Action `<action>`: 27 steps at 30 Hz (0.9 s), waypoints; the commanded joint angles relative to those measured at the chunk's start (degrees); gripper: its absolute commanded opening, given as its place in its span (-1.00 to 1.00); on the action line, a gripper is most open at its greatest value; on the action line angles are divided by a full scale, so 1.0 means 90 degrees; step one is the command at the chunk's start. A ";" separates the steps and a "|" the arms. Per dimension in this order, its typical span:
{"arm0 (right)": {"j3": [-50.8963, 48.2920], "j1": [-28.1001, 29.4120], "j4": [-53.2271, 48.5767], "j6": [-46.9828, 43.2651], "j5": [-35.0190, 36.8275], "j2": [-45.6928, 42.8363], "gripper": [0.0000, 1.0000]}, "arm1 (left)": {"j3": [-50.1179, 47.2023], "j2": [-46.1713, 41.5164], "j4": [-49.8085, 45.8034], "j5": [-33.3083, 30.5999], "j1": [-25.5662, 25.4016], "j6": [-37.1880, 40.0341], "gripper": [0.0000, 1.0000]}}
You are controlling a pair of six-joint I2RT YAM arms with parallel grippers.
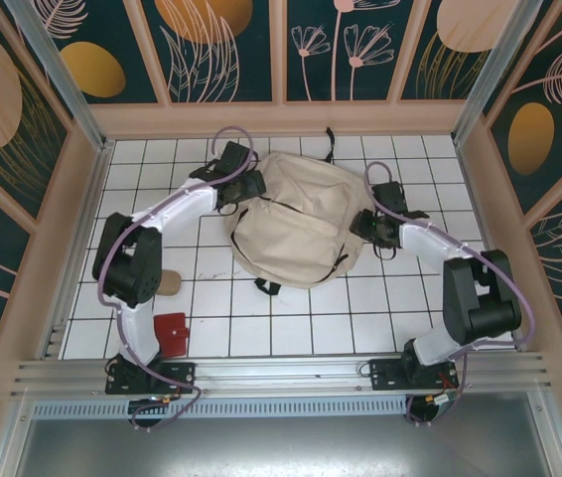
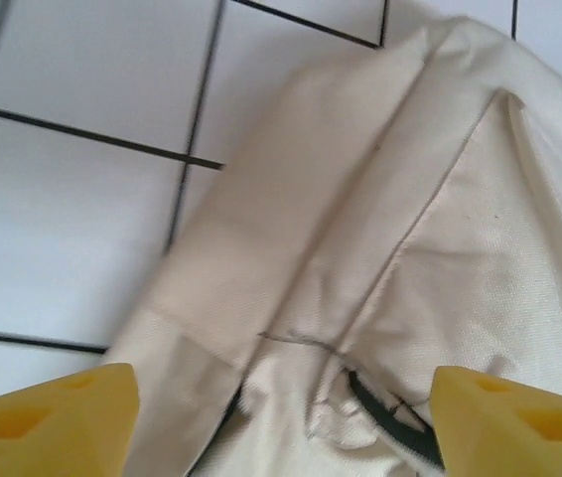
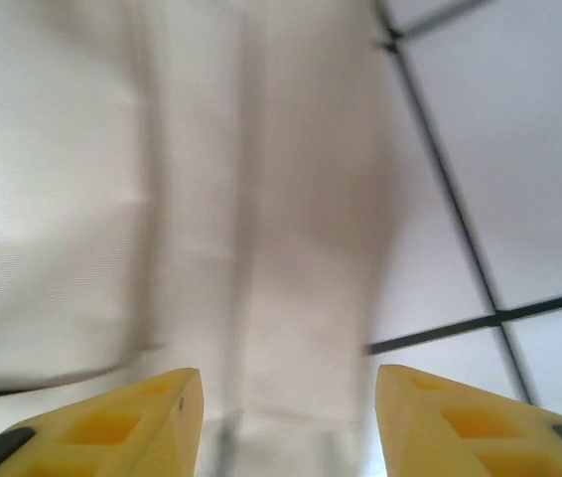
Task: Pack the student bag
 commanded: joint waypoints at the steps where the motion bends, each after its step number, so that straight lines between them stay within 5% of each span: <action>1: 0.0492 0.0404 -0.0049 -0.0533 -0.0493 -0.0326 0.12 | -0.0589 -0.1011 -0.0061 -0.0208 0.0199 0.0019 0.74; 7: 0.0939 0.1177 0.0233 -0.0840 -0.0698 0.0106 0.38 | -0.2513 -0.2566 -0.0552 -0.0614 0.0953 -0.0624 0.95; 16: 0.1297 0.1535 0.0394 -0.0890 -0.0880 0.0569 0.61 | -0.4790 -0.4374 -0.1442 -0.0797 0.1556 -0.2198 0.97; 27: 0.1299 0.1609 0.0426 -0.0763 -0.0940 0.0725 0.64 | -0.4821 -0.3900 -0.2015 -0.1270 0.1625 -0.3133 0.97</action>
